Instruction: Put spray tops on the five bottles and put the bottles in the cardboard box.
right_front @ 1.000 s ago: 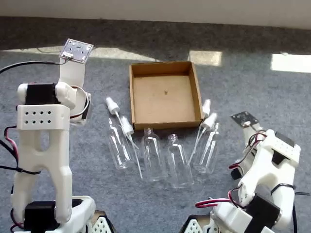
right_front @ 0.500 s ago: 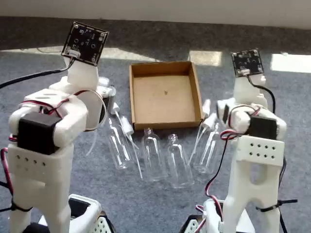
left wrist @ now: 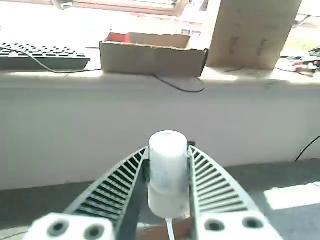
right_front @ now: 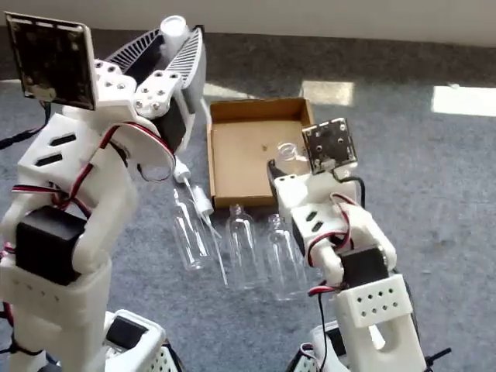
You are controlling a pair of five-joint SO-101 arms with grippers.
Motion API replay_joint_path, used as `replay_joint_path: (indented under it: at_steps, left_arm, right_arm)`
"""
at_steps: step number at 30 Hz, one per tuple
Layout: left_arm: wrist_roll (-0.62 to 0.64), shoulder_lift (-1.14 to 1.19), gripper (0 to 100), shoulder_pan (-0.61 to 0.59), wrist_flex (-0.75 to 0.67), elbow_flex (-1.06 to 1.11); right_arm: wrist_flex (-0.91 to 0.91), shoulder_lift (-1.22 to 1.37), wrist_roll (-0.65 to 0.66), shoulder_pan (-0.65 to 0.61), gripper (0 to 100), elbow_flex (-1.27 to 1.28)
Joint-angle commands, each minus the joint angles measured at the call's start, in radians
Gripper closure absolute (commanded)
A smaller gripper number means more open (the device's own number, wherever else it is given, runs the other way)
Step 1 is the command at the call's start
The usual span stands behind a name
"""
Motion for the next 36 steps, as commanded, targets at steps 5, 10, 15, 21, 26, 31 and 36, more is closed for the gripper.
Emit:
replay_joint_path:
  at_steps: [5,10,15,21,26,31,36]
  left_arm:
    - [0.038,-0.022,96,0.232,-0.094,-0.036]
    - [0.034,-0.025,96,0.305,-0.092,-0.036]
    - [0.034,-0.027,96,0.305,-0.097,0.019]
    - [0.034,-0.022,96,0.265,-0.103,0.119]
    - [0.037,-0.028,96,0.239,-0.17,0.205]
    - [0.038,-0.028,95,0.246,-0.17,0.298]
    - [0.032,-0.028,91,0.251,-0.106,0.374]
  right_arm:
    - [-0.12,-0.189,-0.029,-0.094,99.4,0.125]
    - [-0.137,-0.252,-0.034,-0.101,99.4,0.2]
    - [-0.133,-0.323,-0.034,-0.101,99.4,0.225]
    - [-0.131,-0.378,-0.034,-0.102,99.4,0.225]
    - [-0.131,-0.378,-0.034,-0.102,99.4,0.225]
    - [-0.133,-0.38,-0.035,-0.101,99.4,0.225]
    - [-0.133,-0.378,-0.037,-0.101,99.4,0.223]
